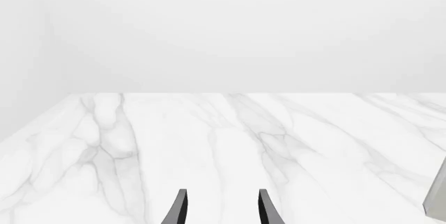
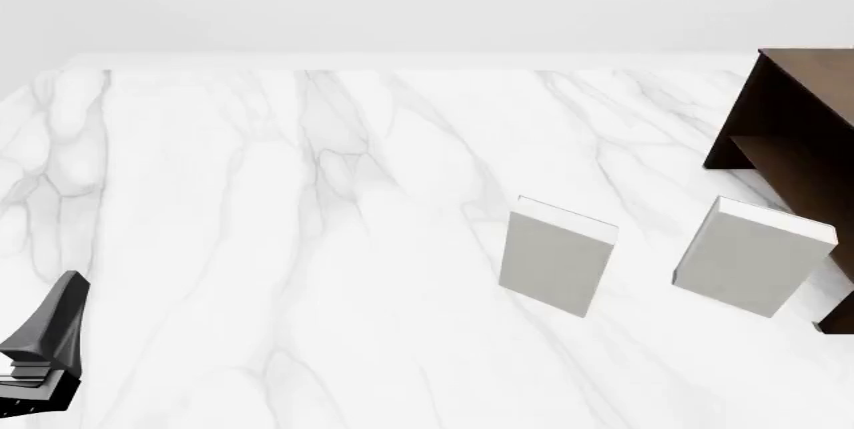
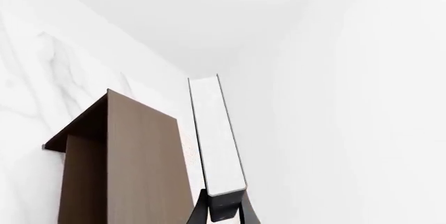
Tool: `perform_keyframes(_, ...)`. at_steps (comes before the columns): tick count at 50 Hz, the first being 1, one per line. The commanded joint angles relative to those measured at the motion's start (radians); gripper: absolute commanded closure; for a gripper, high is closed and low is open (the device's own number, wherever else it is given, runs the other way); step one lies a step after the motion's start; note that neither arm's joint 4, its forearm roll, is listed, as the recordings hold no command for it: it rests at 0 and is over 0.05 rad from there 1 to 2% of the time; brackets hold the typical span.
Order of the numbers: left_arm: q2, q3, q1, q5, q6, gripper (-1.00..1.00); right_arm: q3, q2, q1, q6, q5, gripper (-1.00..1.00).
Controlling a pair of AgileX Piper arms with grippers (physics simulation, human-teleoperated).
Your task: Pick up the book on the left and place it on top of the shelf.
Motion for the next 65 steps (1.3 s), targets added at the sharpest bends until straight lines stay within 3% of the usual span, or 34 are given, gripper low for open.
perform_keyframes(1, 0.000, 0.000, 0.000, 0.000, 0.000, -1.00, -0.033, 0.038, -0.019, 0.017, -0.027, 1.00)
perform_keyframes(33, 0.000, 0.000, 0.000, 0.000, 0.000, -1.00, -0.084, 0.204, -0.035, -0.005, -0.106, 1.00)
perform_keyframes(65, 0.000, 0.000, 0.000, 0.000, 0.000, -1.00, -0.065, 0.306, -0.072, -0.019, -0.182, 1.00)
